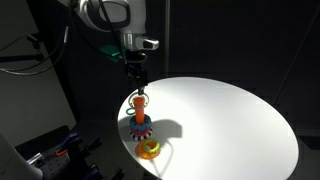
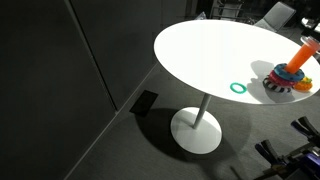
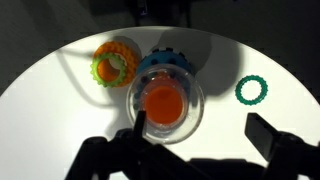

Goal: Pick up the clear ring and put it on the ring holder

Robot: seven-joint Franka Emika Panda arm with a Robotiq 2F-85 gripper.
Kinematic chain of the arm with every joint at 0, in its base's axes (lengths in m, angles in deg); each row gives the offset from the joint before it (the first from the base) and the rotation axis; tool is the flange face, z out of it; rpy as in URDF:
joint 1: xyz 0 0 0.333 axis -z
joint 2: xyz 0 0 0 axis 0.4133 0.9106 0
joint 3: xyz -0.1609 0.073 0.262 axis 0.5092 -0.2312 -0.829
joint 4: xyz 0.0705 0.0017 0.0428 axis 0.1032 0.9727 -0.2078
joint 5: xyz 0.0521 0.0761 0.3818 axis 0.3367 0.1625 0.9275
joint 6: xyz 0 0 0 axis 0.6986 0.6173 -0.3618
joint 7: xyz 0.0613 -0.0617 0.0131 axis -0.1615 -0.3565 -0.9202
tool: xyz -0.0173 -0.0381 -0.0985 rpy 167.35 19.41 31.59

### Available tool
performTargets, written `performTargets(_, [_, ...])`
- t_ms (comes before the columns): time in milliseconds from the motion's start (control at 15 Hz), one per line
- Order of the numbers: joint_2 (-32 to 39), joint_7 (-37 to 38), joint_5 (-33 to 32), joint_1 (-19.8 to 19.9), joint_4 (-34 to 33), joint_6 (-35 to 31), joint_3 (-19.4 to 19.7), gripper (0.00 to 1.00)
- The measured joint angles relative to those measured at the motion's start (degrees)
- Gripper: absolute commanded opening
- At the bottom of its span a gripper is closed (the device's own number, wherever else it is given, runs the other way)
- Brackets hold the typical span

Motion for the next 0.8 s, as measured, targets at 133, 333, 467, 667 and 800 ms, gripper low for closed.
performTargets(133, [0.0, -0.13, 1.59, -0.07, 0.13, 0.0, 0.0, 1.0])
performTargets(333, [0.0, -0.32, 3.37, -0.31, 0.43, 0.0, 0.0, 1.0])
performTargets(467, [0.01, -0.55, 4.24, -0.53, 0.56, 0.0, 0.0, 1.0])
performTargets(667, [0.02, -1.35, 5.43, -0.88, 0.69, -0.22, 0.0, 1.0])
performTargets(800, [0.08, -1.82, 6.35, -1.15, 0.8, -0.44, 0.0, 1.0])
